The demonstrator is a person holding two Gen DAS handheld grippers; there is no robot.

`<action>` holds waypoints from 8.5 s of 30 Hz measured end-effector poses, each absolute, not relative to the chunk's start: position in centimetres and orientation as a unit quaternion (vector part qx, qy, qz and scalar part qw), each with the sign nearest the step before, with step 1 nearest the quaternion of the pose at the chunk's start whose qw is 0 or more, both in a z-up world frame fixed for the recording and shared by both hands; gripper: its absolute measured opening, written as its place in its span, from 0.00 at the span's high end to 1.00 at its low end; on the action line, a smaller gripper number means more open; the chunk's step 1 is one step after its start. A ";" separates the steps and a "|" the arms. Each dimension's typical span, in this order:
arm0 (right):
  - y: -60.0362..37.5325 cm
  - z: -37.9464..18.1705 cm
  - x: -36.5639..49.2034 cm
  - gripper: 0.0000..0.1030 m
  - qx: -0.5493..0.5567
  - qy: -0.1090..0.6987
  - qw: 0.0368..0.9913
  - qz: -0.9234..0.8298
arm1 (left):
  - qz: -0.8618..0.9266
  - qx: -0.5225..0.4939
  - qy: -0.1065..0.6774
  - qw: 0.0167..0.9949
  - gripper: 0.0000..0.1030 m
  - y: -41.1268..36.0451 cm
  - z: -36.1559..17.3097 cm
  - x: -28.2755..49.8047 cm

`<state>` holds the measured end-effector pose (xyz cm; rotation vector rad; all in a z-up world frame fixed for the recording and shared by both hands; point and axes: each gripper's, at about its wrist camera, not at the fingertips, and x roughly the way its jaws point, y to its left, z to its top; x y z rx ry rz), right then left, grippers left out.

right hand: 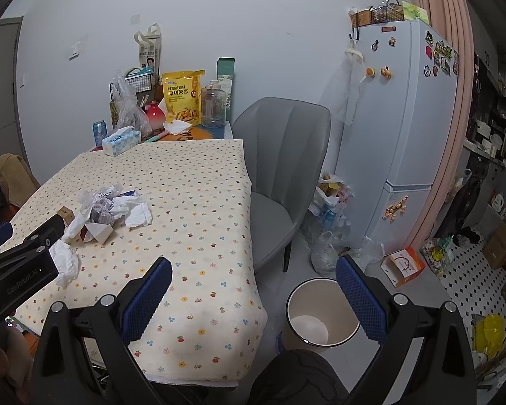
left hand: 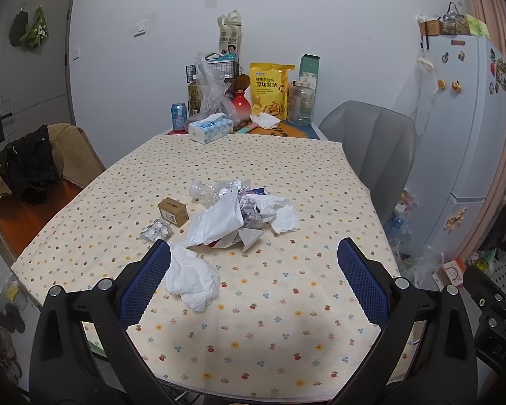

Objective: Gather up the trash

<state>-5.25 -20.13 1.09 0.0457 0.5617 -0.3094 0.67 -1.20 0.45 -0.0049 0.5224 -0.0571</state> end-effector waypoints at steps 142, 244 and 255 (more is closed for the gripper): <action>-2.4 -2.3 13.2 0.96 0.004 0.376 0.916 0.141 | 0.077 -0.104 0.322 0.938 0.91 13.6 -5.3 13.4; -57.1 -13.1 -2.9 0.53 0.252 0.376 0.847 -0.280 | -0.264 0.137 0.404 0.865 0.91 -43.5 -12.1 11.5; -58.3 -12.9 -3.8 0.50 0.261 0.367 0.842 -0.297 | -0.296 0.116 0.408 0.856 0.37 -44.8 -11.8 11.0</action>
